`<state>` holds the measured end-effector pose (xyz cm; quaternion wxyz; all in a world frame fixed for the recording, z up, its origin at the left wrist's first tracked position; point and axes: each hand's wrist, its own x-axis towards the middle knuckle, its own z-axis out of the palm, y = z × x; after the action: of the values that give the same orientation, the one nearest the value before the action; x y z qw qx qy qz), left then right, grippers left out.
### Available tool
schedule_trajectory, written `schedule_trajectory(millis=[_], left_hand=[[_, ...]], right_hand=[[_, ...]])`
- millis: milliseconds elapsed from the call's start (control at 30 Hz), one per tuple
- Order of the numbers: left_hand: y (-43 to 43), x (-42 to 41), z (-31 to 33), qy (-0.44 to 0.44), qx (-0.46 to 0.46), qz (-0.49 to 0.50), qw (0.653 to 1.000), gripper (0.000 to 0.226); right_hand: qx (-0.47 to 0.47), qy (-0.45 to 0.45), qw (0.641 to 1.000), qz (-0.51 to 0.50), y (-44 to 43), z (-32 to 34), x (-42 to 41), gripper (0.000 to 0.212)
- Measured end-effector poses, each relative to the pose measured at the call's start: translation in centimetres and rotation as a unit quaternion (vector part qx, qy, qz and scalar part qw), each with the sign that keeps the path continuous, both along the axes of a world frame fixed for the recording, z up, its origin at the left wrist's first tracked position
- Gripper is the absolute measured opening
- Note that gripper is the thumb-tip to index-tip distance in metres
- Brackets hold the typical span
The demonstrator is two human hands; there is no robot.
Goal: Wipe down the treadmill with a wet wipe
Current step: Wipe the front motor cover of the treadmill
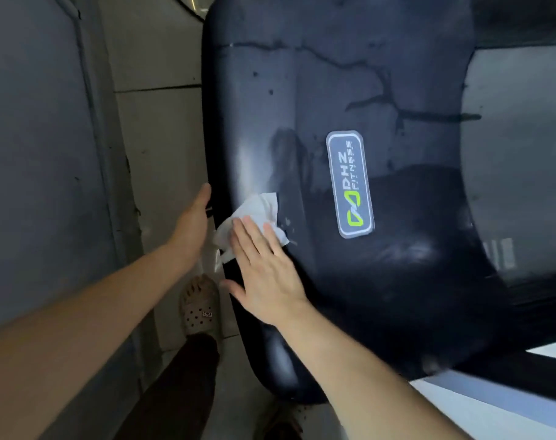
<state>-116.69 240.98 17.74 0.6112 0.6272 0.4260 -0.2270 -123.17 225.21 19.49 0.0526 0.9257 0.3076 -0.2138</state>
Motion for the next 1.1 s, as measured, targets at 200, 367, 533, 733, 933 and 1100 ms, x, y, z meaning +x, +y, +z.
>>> schedule_trajectory(millis=[200,367,533,733,933,1100], left_hand=[[0.8,0.1,1.0,0.04,-0.018,-0.053,0.998,0.06],[0.5,-0.1,0.7,0.033,-0.008,-0.068,0.997,0.078],[-1.8,0.1,1.8,0.043,0.027,-0.069,0.996,0.077],[-3.0,0.7,2.8,0.061,0.029,-0.084,0.994,0.074],[-0.6,1.9,2.8,0.09,-0.02,-0.085,0.992,0.086],[2.0,4.4,1.5,0.116,-0.013,-0.096,0.988,0.06]], right_hand=[[0.052,-0.023,0.998,0.04,-7.0,-0.3,8.0,0.084],[0.062,0.012,0.959,-0.275,-13.5,-1.0,12.6,0.084],[0.015,0.038,0.846,-0.532,-25.3,-2.7,11.4,0.088],[0.088,0.014,0.861,-0.5,-15.5,-1.9,11.0,0.105],[0.128,-0.022,0.971,-0.202,-5.3,-0.4,6.4,0.1],[0.086,-0.034,0.984,0.15,-7.6,-0.5,8.5,0.093]])
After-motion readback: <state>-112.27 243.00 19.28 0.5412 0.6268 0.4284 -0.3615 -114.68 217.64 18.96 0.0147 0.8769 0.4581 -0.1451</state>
